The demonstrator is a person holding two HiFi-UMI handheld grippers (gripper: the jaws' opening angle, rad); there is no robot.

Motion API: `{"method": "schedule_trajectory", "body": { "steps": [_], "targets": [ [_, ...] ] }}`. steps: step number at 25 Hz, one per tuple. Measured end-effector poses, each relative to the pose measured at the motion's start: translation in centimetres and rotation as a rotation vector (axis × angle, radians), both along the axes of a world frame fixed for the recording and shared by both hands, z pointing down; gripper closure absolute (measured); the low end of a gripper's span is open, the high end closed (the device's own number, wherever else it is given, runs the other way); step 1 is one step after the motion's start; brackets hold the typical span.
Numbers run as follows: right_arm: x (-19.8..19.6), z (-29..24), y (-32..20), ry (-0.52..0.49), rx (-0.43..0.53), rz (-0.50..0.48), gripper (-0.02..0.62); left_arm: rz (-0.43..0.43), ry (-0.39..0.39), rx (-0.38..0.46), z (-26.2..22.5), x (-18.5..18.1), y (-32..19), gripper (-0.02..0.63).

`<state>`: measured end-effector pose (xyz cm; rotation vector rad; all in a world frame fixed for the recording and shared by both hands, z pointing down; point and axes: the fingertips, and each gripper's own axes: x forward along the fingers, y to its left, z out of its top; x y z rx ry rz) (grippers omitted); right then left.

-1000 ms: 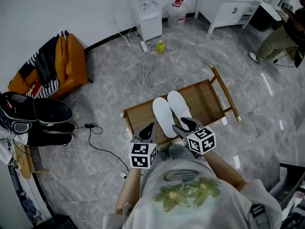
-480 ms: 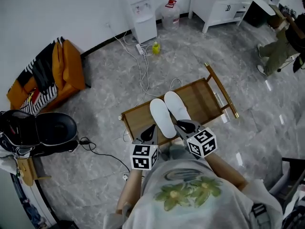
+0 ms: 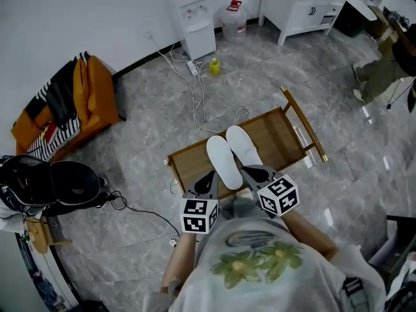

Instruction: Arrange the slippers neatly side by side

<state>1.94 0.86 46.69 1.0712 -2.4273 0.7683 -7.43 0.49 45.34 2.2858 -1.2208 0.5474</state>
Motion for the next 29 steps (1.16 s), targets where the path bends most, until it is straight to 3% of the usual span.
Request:
{"method": "schedule_trajectory", "body": {
  "steps": [12,29],
  "targets": [
    [-0.78,-0.45,0.29,-0.004,0.008,-0.029,0.591,-0.004,0.007,-0.003,0.02,-0.09,-0.05,0.592],
    [-0.19,0.38,0.90,-0.003,-0.022,0.005,0.591,0.004,0.009,-0.019,0.76,0.07,0.45,0.591]
  ]
}}
